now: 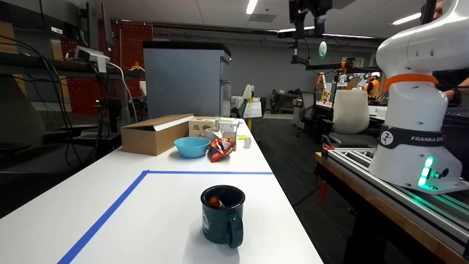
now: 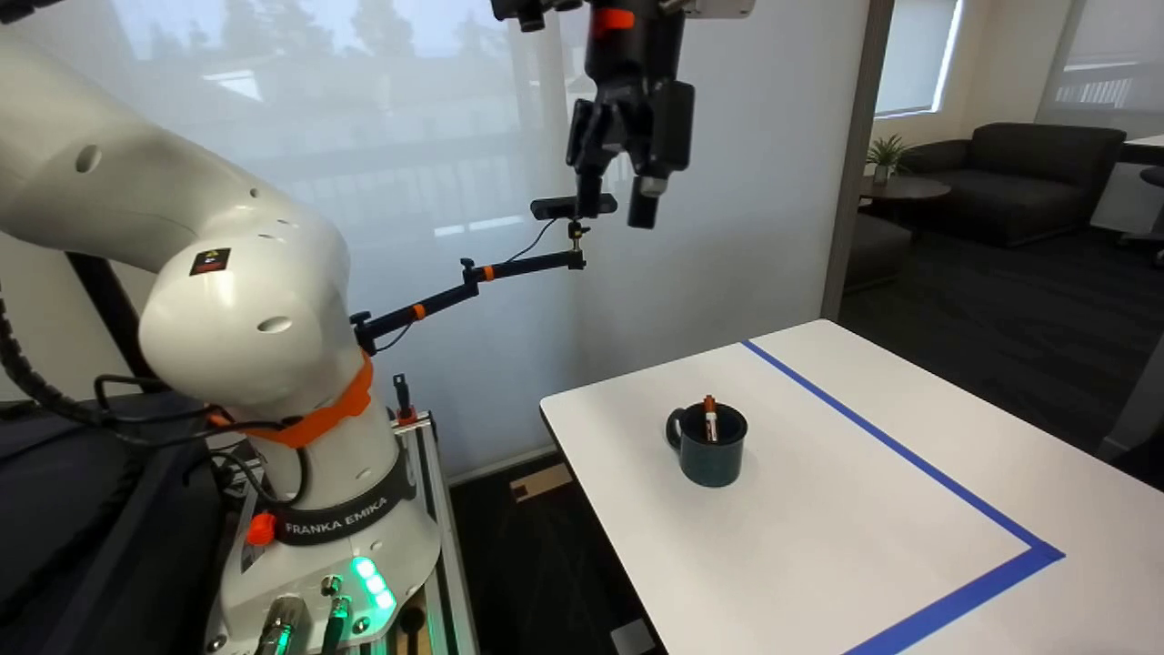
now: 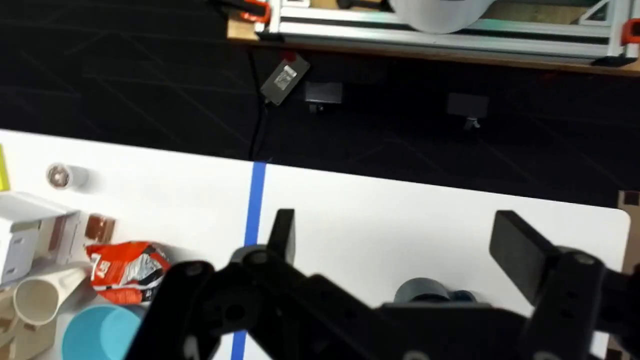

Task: Put the sharpie on the table

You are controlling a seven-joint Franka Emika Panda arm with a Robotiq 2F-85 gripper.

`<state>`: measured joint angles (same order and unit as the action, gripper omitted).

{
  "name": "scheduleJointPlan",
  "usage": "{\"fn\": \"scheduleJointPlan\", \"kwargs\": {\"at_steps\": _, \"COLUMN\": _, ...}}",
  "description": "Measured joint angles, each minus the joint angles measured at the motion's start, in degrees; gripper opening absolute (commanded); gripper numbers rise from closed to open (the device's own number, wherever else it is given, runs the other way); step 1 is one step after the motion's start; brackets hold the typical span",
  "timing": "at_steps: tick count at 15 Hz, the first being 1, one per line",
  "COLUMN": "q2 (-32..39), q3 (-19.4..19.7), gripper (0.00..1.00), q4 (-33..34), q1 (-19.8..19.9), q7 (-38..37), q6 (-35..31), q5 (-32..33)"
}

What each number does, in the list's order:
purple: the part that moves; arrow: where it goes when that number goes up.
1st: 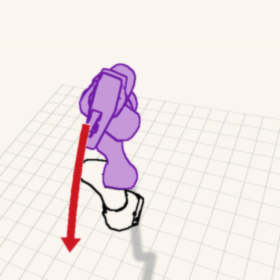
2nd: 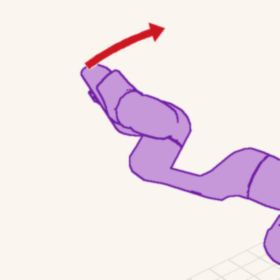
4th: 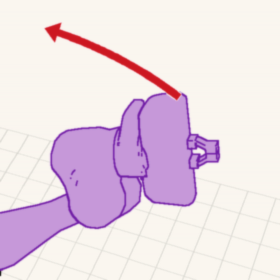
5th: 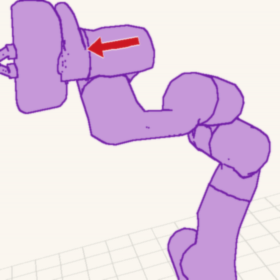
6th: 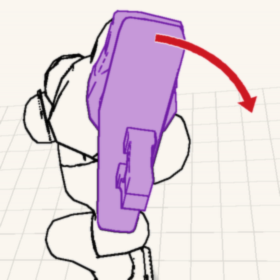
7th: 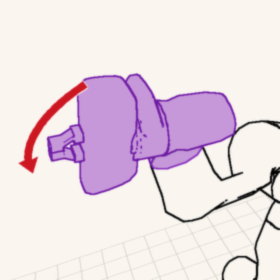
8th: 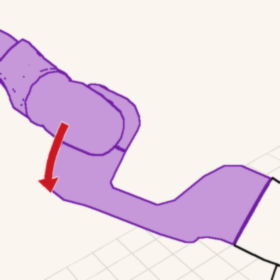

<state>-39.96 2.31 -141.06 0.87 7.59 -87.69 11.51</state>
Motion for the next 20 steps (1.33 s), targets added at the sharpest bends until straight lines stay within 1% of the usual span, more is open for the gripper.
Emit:
{"fn": "scheduleJointPlan", "kwargs": {"at_steps": 3, "q2": 6.0, "q3": 2.8, "gripper": 1.00, "q4": -0.7, "q1": -0.2, "q7": 7.5, "q6": -10.4, "q5": 5.4}}
{"fn": "scheduleJointPlan", "kwargs": {"at_steps": 6, "q2": 12.6, "q3": 5.2, "gripper": 1.00, "q4": -0.7, "q1": -0.2, "q7": 15.0, "q6": -21.5, "q5": 9.2}}
{"fn": "scheduleJointPlan", "kwargs": {"at_steps": 8, "q2": 16.8, "q3": 6.0, "gripper": 1.00, "q4": -0.6, "q1": -0.2, "q7": 19.9, "q6": -28.1, "q5": 10.4}}
{"fn": "scheduleJointPlan", "kwargs": {"at_steps": 11, "q2": 22.1, "q3": 6.2, "gripper": 1.00, "q4": -0.5, "q1": -0.2, "q7": 26.9, "q6": -36.5, "q5": 10.8}}
{"fn": "scheduleJointPlan", "kwargs": {"at_steps": 15, "q2": 27.4, "q3": 5.9, "gripper": 1.00, "q4": -0.4, "q1": -0.3, "q7": 36.5, "q6": -45.3, "q5": 10.8}}
{"fn": "scheduleJointPlan", "kwargs": {"at_steps": 17, "q2": 29.4, "q3": 5.4, "gripper": 1.00, "q4": -0.3, "q1": -0.4, "q7": 40.2, "q6": -48.0, "q5": 10.8}}
{"fn": "scheduleJointPlan", "kwargs": {"at_steps": 20, "q2": 31.7, "q3": 4.2, "gripper": 1.00, "q4": -0.3, "q1": -0.4, "q7": 43.7, "q6": -50.8, "q5": 10.8}}
